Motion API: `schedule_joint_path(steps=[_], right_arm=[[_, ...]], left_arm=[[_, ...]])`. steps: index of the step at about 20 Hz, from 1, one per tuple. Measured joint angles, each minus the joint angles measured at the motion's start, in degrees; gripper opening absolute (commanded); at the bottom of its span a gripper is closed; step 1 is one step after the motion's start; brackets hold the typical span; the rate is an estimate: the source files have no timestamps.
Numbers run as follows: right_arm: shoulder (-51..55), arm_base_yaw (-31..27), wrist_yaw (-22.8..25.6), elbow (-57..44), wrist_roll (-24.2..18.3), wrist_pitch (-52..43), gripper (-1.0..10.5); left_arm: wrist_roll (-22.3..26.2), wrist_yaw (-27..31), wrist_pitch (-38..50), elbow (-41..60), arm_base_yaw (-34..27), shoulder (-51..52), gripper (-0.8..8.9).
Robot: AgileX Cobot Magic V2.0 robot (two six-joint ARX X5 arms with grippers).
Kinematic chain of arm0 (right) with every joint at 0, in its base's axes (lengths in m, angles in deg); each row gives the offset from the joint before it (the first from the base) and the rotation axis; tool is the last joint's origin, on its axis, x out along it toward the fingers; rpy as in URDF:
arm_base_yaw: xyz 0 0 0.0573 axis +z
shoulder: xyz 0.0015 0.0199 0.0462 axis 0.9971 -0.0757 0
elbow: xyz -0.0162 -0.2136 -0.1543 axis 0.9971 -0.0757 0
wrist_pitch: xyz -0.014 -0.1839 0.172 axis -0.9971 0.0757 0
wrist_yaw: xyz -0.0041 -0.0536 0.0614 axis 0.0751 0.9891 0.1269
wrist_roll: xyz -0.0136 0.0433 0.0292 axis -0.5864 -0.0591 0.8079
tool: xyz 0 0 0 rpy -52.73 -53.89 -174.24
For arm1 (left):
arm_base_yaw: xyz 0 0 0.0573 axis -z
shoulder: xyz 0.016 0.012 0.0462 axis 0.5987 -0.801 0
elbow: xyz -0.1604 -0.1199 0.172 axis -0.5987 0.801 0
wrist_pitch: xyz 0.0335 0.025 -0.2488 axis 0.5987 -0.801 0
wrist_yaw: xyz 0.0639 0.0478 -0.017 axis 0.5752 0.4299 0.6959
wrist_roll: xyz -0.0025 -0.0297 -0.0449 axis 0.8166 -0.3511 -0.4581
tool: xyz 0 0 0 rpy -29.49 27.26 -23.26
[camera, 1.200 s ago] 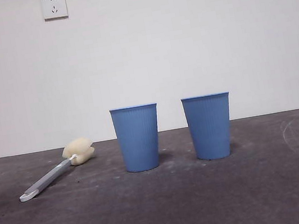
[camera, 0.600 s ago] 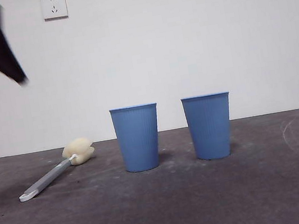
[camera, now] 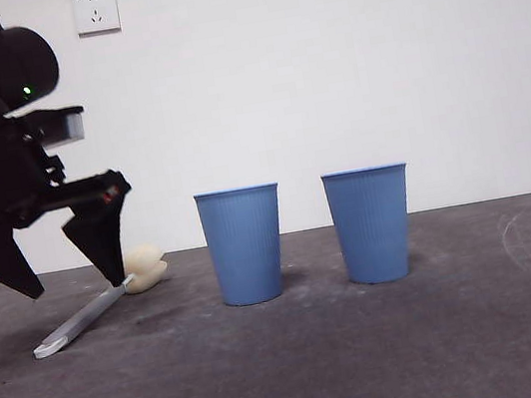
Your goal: Pick up the cup brush,pick up the cup,insert the brush into the cup,clean the cup,put the cup brush back,put the cup back to the fixed position on the table
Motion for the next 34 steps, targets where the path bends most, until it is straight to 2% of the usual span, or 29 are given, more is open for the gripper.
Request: schedule_joint_path(steps=[10, 11, 13, 17, 20, 24, 31, 34], right_arm=[[-1.1, 0.0, 0.1, 0.0, 0.0, -0.5, 5.7], [-1.1, 0.0, 0.1, 0.0, 0.0, -0.7, 5.7], [-1.1, 0.0, 0.1, 0.0, 0.2, -0.8, 5.6], [-1.1, 0.0, 0.2, 0.0, 0.2, -0.8, 5.6], [-1.1, 0.0, 0.2, 0.0, 0.2, -1.1, 5.6], [-1.2, 0.0, 0.2, 0.0, 0.2, -1.2, 5.6], [-1.5, 0.0, 0.2, 0.0, 0.2, -1.2, 5.6], [-1.5, 0.0, 0.2, 0.0, 0.2, -1.4, 5.6]], left_arm=[[-2.7, 1.6, -0.2, -0.2, 0.1, -5.7, 5.28], [-3.1, 1.7, -0.2, -0.2, 0.2, -5.7, 5.06], [-3.4, 1.8, -0.2, -0.2, 0.3, -5.7, 3.55], [-3.9, 1.6, -0.2, -0.2, 0.3, -5.7, 1.49], [-4.1, 1.4, -0.9, -0.2, 0.3, -5.7, 1.45], [-4.5, 1.6, -1.6, -0.2, 0.3, -5.7, 0.28], [-4.5, 1.5, -1.9, -0.2, 0.3, -5.3, 0.22], [-4.5, 1.2, -2.2, -0.2, -0.7, -1.5, 0.22]])
